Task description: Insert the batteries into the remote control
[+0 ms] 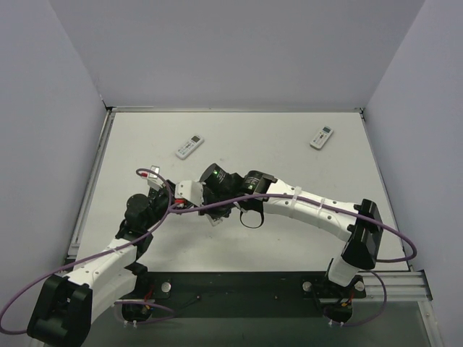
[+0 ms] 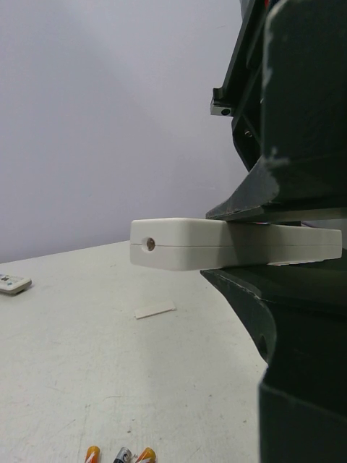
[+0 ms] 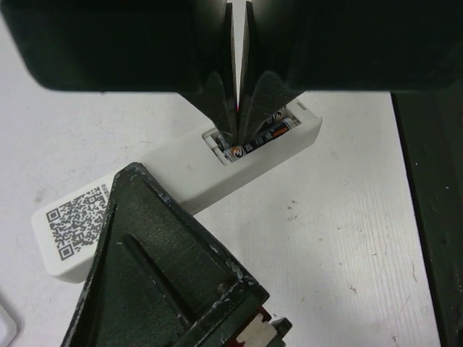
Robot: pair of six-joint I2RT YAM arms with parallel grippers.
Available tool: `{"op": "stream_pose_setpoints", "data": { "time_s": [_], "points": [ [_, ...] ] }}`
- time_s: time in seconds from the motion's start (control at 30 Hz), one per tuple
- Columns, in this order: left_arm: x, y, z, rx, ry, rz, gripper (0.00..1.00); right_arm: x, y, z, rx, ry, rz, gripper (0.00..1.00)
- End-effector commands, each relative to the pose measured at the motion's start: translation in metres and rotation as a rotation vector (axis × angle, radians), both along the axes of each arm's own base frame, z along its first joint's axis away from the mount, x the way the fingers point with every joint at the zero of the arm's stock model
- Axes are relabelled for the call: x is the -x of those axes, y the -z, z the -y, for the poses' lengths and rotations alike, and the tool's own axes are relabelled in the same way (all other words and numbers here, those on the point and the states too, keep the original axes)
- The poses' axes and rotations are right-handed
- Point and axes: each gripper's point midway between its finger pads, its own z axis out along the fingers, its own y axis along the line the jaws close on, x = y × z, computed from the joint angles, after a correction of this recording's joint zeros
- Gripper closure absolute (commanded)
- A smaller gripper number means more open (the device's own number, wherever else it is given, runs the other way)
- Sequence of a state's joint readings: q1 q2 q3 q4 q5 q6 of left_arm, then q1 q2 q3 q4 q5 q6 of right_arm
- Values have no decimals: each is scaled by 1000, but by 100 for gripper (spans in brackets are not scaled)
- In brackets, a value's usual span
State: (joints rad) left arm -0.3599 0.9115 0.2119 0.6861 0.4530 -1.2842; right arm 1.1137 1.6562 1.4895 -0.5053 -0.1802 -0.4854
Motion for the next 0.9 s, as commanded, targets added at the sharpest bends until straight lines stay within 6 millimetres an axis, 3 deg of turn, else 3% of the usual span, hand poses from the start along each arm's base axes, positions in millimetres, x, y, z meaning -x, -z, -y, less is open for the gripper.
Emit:
{"op": "stream_pose_setpoints", "data": {
  "time_s": [0.0, 0.07, 0.17, 0.23, 0.27, 0.3, 0.37, 0.4, 0.43, 0.5, 0.53, 0.6, 0.63, 0.77, 0.87],
  "points": [
    [26, -78, 10, 127, 115, 229, 100, -11, 12, 7, 32, 121, 3, 100],
    [20, -64, 7, 77, 78, 207, 100, -12, 3, 10, 6, 147, 9, 100],
    [11, -37, 2, -36, 28, 190, 100, -18, -27, 25, -75, 271, 41, 100],
    [8, -29, -1, -62, 4, 183, 100, -22, -28, 39, -96, 385, 31, 97],
    [7, -24, -1, -75, 1, 178, 100, -29, -36, 51, -112, 454, 64, 91],
    [7, -22, -2, -79, -3, 178, 100, -33, -31, 64, -102, 511, 62, 86],
    [5, -19, -3, -93, -12, 179, 100, -38, -33, 86, -145, 646, 27, 66],
    [5, -15, -3, -100, -13, 175, 100, -46, -29, 102, -147, 716, 11, 65],
    [5, -14, -3, -107, -15, 175, 100, -43, -13, 116, -146, 804, -40, 65],
    [4, -7, -5, -123, -22, 169, 100, -45, -6, 141, -170, 913, -68, 62],
    [3, -4, -6, -127, -29, 164, 100, -47, 11, 162, -139, 990, -85, 61],
    [2, 2, -7, -131, -38, 147, 100, -44, 23, 182, -153, 1106, -120, 60],
    [1, 3, -8, -131, -48, 139, 100, -43, 41, 200, -121, 1181, -137, 60],
    [-2, 15, -12, -122, -87, 86, 100, -36, 74, 228, -94, 1361, -194, 56],
    [-3, 22, -15, -110, -109, 56, 100, -37, 92, 232, -54, 1411, -230, 49]
  ]
}}
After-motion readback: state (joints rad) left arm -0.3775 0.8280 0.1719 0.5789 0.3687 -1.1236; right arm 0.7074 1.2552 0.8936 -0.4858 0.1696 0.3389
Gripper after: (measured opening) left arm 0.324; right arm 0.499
